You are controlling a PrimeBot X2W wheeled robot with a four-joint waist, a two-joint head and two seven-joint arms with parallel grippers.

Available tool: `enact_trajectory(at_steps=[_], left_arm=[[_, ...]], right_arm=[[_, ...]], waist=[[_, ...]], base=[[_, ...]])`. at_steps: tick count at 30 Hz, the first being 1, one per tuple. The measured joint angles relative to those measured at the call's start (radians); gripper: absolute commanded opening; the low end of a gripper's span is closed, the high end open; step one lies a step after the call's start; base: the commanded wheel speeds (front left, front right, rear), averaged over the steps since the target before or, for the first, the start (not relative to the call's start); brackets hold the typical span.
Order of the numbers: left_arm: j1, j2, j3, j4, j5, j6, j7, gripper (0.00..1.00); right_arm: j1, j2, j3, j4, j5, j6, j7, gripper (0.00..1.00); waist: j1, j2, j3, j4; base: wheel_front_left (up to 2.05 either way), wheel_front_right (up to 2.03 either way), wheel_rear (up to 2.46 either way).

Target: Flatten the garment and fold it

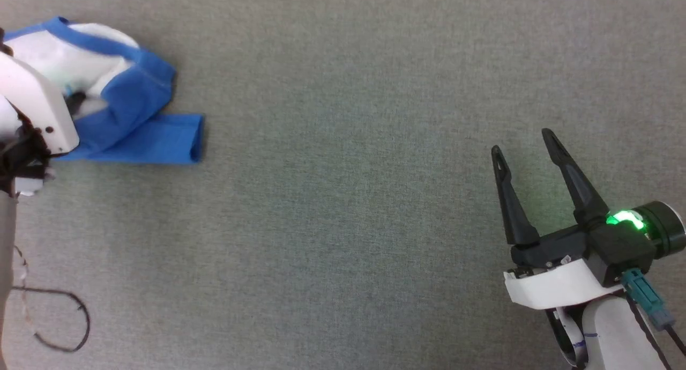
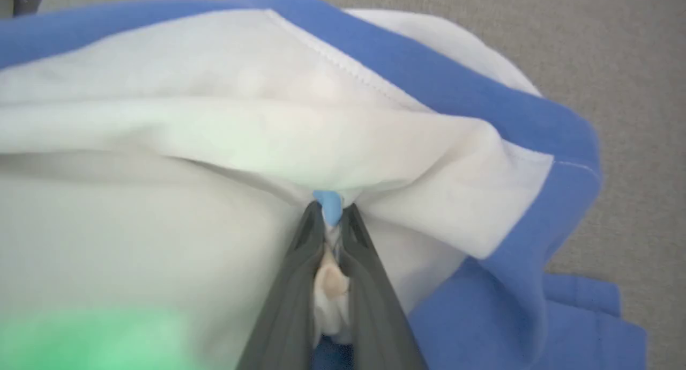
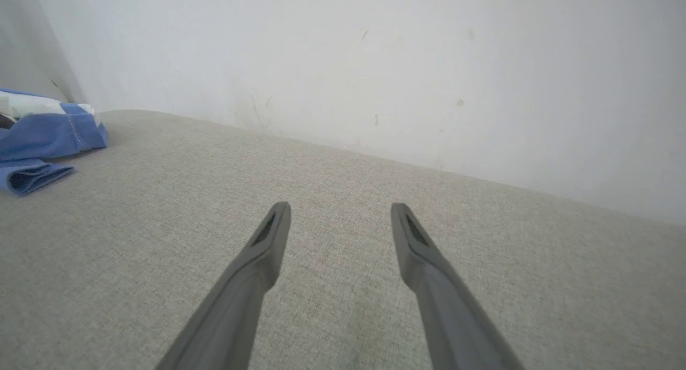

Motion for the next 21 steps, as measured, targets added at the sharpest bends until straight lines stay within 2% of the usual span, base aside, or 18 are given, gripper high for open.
enact_trajectory(at_steps=[12,17,21], left_arm=[[-0.005,-0.014,0.033,-0.091,0.109,0.005,-0.532,0.00],[-0.006,-0.029,0.016,-0.178,0.152,0.005,-0.658,0.00],[-0.008,-0.060,-0.026,-0.267,0.167,0.000,-0.689,0.00]], right_arm=[[0.053,0.006,-0.062,0.037,0.015,0.000,0.000,1.00],[0.081,0.008,-0.079,0.046,0.015,0.000,0.000,1.00],[0.097,0.010,-0.095,0.050,0.016,0.000,0.000,1.00]], waist=[[-0.0002,0.0000,-0.175,0.027],[-0.0003,0.0000,-0.260,0.035],[-0.0004,0.0001,-0.322,0.037]], base=[[0.00,0.00,0.00],[0.00,0.00,0.00],[0.00,0.00,0.00]])
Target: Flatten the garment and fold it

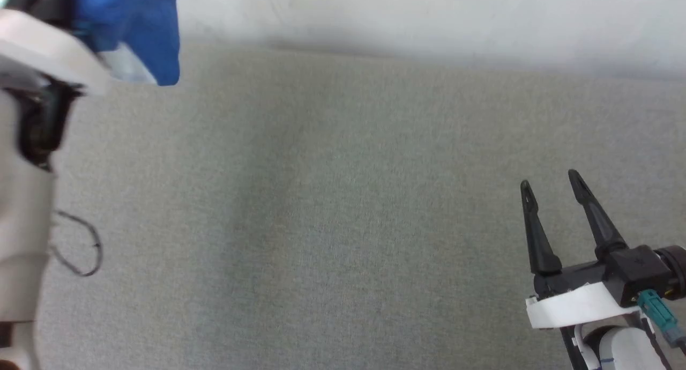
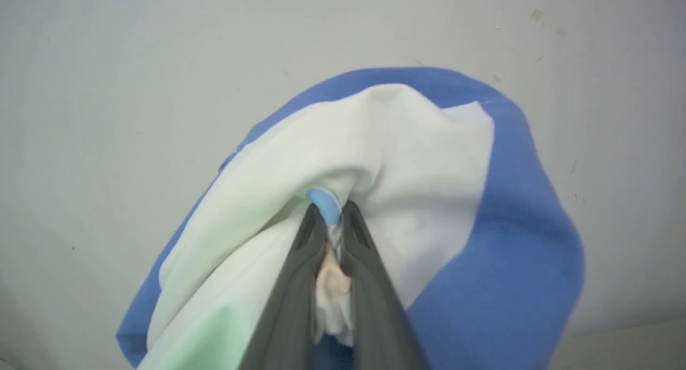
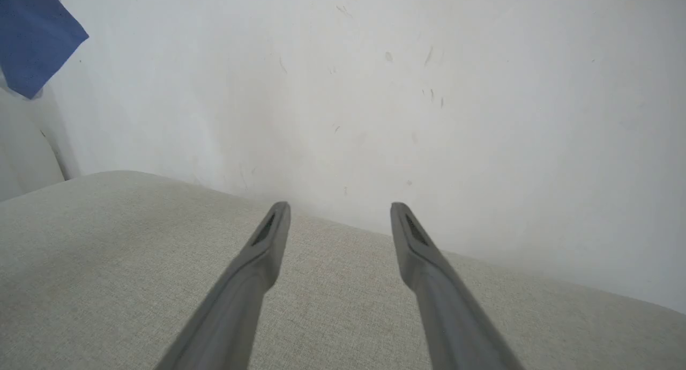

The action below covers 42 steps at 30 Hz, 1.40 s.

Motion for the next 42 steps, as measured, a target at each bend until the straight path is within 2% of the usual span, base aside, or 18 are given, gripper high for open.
enact_trajectory(at_steps=[9,15,20,27,28,29,30,35,42], left_arm=[[0.025,-0.090,-0.136,-0.143,0.017,-0.002,0.046,0.00],[0.104,-0.192,-0.275,-0.172,0.026,-0.010,0.079,0.00],[0.181,-0.277,-0.374,-0.086,0.039,-0.010,0.075,0.00],[0.273,-0.377,-0.485,0.142,0.061,-0.010,0.051,0.00],[0.275,-0.386,-0.497,0.173,0.063,-0.010,0.051,0.22],[0.277,-0.394,-0.507,0.202,0.067,-0.010,0.047,0.88],[0.277,-0.400,-0.515,0.226,0.070,-0.010,0.039,1.00],[0.276,-0.423,-0.537,0.294,0.072,-0.010,-0.017,1.00],[0.256,-0.432,-0.532,0.299,0.063,-0.010,-0.119,1.00]], right_arm=[[0.014,0.002,0.000,-0.002,0.008,0.000,0.000,1.00],[0.015,0.002,-0.001,-0.012,0.017,0.000,0.000,1.00],[0.015,0.002,-0.012,-0.013,0.024,0.000,0.000,1.00],[0.015,0.002,-0.012,-0.002,0.045,0.000,0.000,1.00],[0.015,0.002,-0.010,0.002,0.046,0.000,0.000,1.00],[0.015,0.002,-0.011,0.007,0.049,0.000,0.000,1.00],[0.015,0.002,-0.010,0.012,0.053,0.000,0.000,1.00],[0.015,0.002,-0.013,0.037,0.057,0.000,0.000,1.00],[0.024,0.002,-0.021,0.070,0.046,0.000,0.000,1.00]], waist=[[0.0000,0.0000,-0.078,-0.042],[0.0001,0.0000,-0.091,-0.121],[0.0002,0.0001,-0.080,-0.206],[0.0003,0.0000,-0.046,-0.324],[0.0003,0.0000,-0.040,-0.338],[0.0003,0.0000,-0.033,-0.352],[0.0003,0.0000,-0.026,-0.363],[0.0005,0.0000,0.008,-0.394],[0.0004,0.0000,-0.017,-0.379]], base=[[0.00,0.00,0.00],[0.00,0.00,0.00],[0.00,0.00,0.00],[0.00,0.00,0.00],[0.00,0.00,0.00],[0.00,0.00,0.00],[0.00,0.00,0.00],[0.00,0.00,0.00],[0.00,0.00,0.00]])
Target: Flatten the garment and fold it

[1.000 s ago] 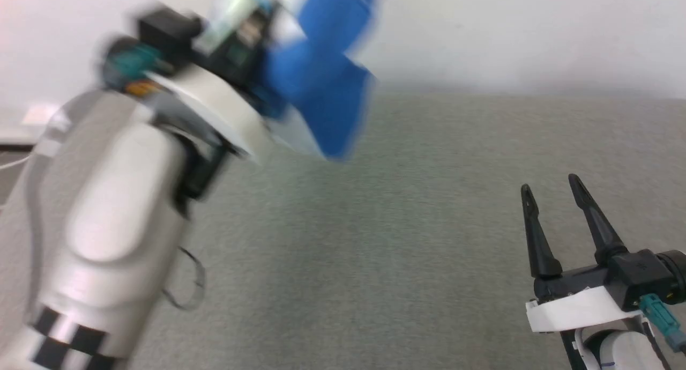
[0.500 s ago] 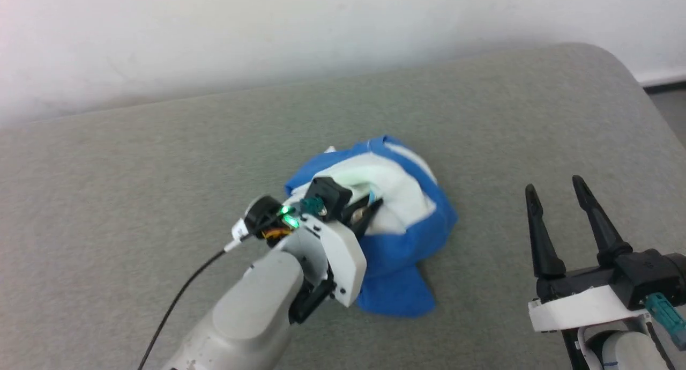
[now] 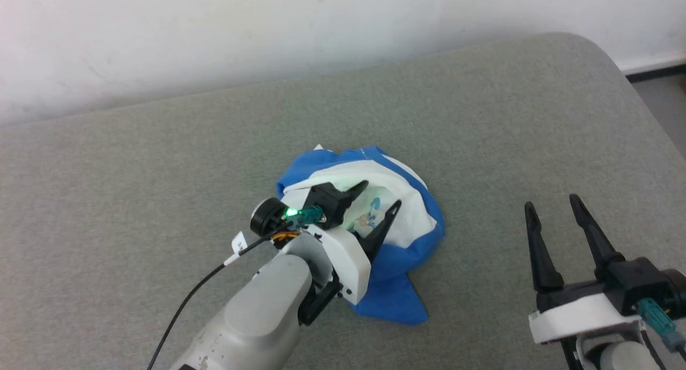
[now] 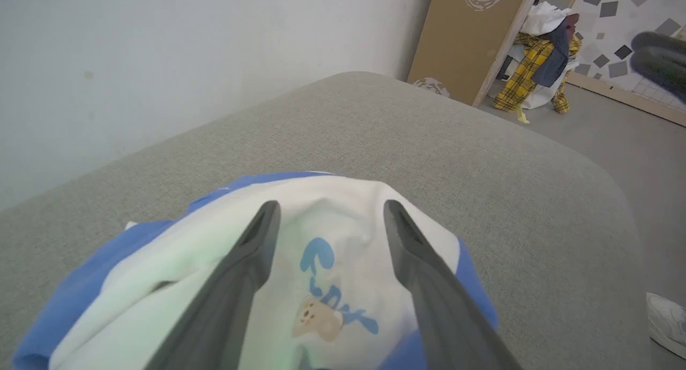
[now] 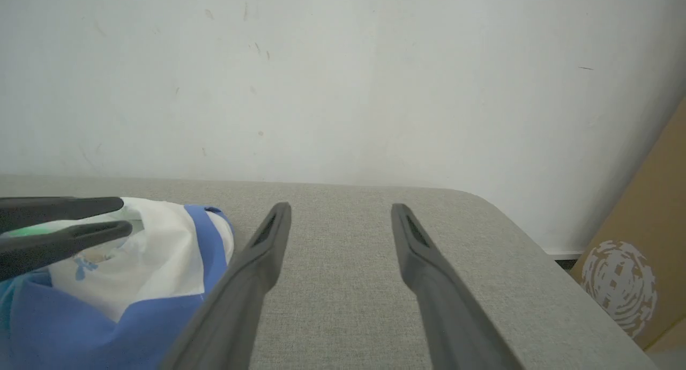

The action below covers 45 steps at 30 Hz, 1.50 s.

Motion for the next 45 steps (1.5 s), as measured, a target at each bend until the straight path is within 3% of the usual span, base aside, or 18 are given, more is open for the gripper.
enact_trajectory(at_steps=[5,11,15,19,24,30,37,41,45], left_arm=[[-0.013,0.020,0.051,-0.071,-0.013,0.016,-0.051,1.00],[0.016,0.130,0.169,-0.210,-0.021,0.093,-0.075,1.00],[0.127,0.204,0.263,-0.335,-0.021,0.153,-0.076,1.00],[0.284,0.235,0.345,-0.458,0.002,0.206,-0.076,1.00],[0.476,0.221,0.416,-0.570,0.048,0.239,-0.076,1.00],[0.606,0.150,0.455,-0.623,0.114,0.244,-0.076,1.00],[0.612,0.098,0.486,-0.630,0.170,0.202,-0.076,1.00],[0.606,0.077,0.502,-0.620,0.191,0.179,-0.076,1.00],[0.602,0.053,0.520,-0.609,0.207,0.160,-0.076,1.00]], right_arm=[[0.032,0.000,-0.012,0.013,-0.013,0.000,0.000,1.00],[0.070,0.000,-0.018,0.014,-0.013,0.000,0.000,1.00],[0.090,0.000,-0.020,0.011,-0.013,0.000,0.000,1.00],[0.104,0.000,-0.024,0.006,-0.011,0.000,0.000,1.00],[0.109,0.000,-0.022,0.006,-0.003,0.000,0.000,1.00],[0.120,0.000,-0.021,0.014,0.003,0.000,0.000,1.00],[0.120,-0.001,-0.005,0.019,-0.010,0.000,0.008,1.00],[0.121,-0.044,0.128,0.032,0.021,0.000,0.194,1.00],[0.121,-0.166,0.294,0.002,0.156,0.000,0.475,1.00]], waist=[[-0.0001,0.0000,-0.044,0.038],[-0.0003,0.0000,-0.109,0.111],[-0.0003,0.0000,-0.145,0.157],[-0.0003,0.0000,-0.171,0.196],[-0.0003,0.0000,-0.189,0.232],[-0.0002,0.0000,-0.184,0.249],[-0.0001,0.0000,-0.161,0.264],[-0.0001,0.0000,-0.146,0.276],[-0.0001,0.0000,-0.125,0.289]], base=[[0.00,0.00,0.00],[0.00,0.00,0.00],[0.00,0.00,0.00],[0.00,0.00,0.00],[0.00,0.00,0.00],[0.00,0.00,0.00],[0.00,0.00,0.00],[0.00,0.00,0.00],[0.00,0.00,0.00]])
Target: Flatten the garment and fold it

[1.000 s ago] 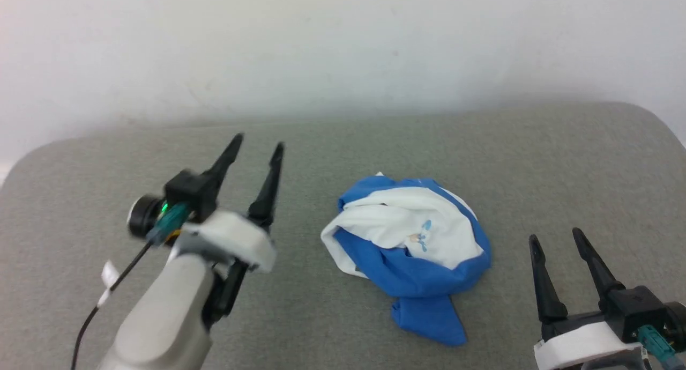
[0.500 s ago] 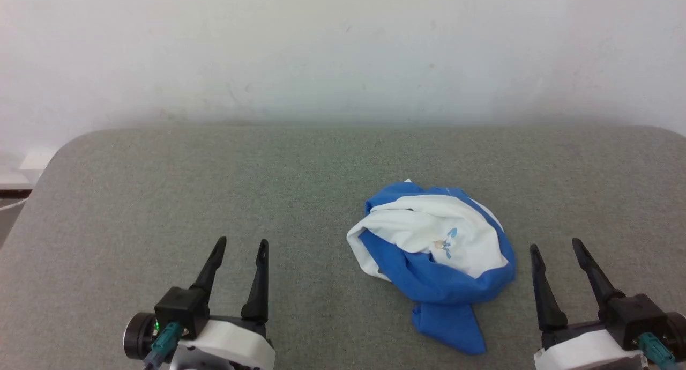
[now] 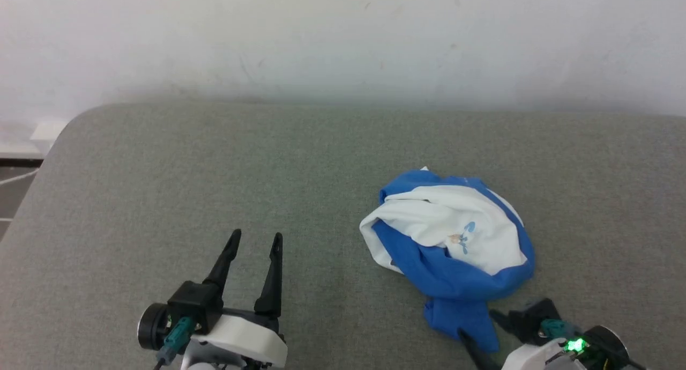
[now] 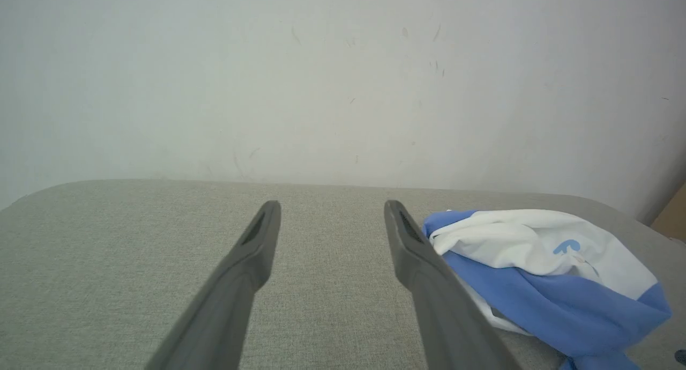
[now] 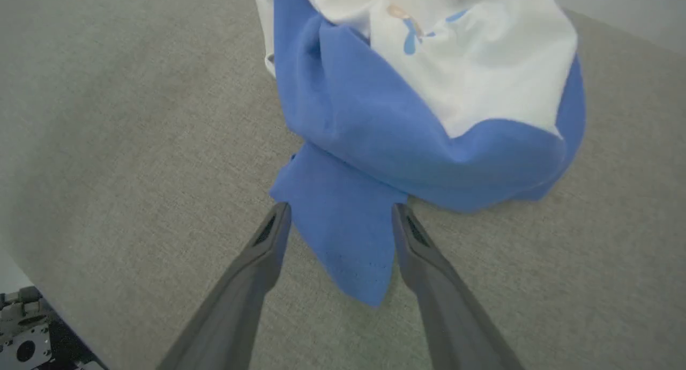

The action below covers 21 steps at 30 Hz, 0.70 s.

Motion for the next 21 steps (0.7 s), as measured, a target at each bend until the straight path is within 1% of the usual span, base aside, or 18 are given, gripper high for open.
enact_trajectory(at_steps=[1,3,6,10,16,17,18,19,21], left_arm=[[-0.002,-0.007,0.003,0.003,0.004,-0.004,0.000,1.00],[-0.005,-0.018,0.008,0.007,0.013,-0.015,0.000,1.00],[-0.019,-0.036,0.012,0.018,0.024,-0.030,0.000,1.00],[-0.040,-0.053,0.026,0.025,0.035,-0.044,0.000,1.00],[-0.053,-0.069,0.044,0.035,0.046,-0.064,0.000,1.00],[-0.054,-0.072,0.047,0.035,0.048,-0.064,0.000,1.00],[-0.054,-0.074,0.052,0.036,0.050,-0.065,0.000,1.00],[-0.054,-0.076,0.058,0.038,0.052,-0.065,0.000,1.00],[-0.054,-0.077,0.066,0.042,0.053,-0.071,0.000,1.00]], right_arm=[[-0.001,-0.031,0.027,-0.016,0.034,0.000,0.059,1.00],[-0.017,-0.072,0.065,-0.043,0.101,0.000,0.151,1.00],[-0.069,-0.122,0.105,-0.055,0.139,0.000,0.254,1.00],[-0.134,-0.150,0.137,-0.013,0.140,0.000,0.323,1.00],[-0.186,-0.152,0.171,0.078,0.133,0.000,0.346,1.00],[-0.192,-0.152,0.172,0.087,0.131,0.001,0.346,0.66],[-0.197,-0.151,0.172,0.093,0.131,0.001,0.344,0.07],[-0.201,-0.149,0.170,0.099,0.131,0.001,0.342,0.00],[-0.208,-0.148,0.161,0.109,0.131,0.000,0.328,0.00]], waist=[[0.0000,0.0000,0.006,0.003],[0.0000,0.0000,0.019,0.010],[0.0001,0.0000,0.037,0.028],[0.0001,0.0000,0.061,0.058],[0.0000,0.0000,0.102,0.094],[0.0000,0.0000,0.108,0.098],[0.0000,0.0000,0.113,0.100],[0.0000,0.0000,0.117,0.101],[0.0000,0.0000,0.120,0.096]], base=[[0.00,0.00,0.00],[0.00,0.00,0.00],[0.00,0.00,0.00],[0.00,0.00,0.00],[0.00,0.00,0.00],[0.00,0.00,0.00],[0.00,0.00,0.00],[0.00,0.00,0.00],[0.00,0.00,0.00]])
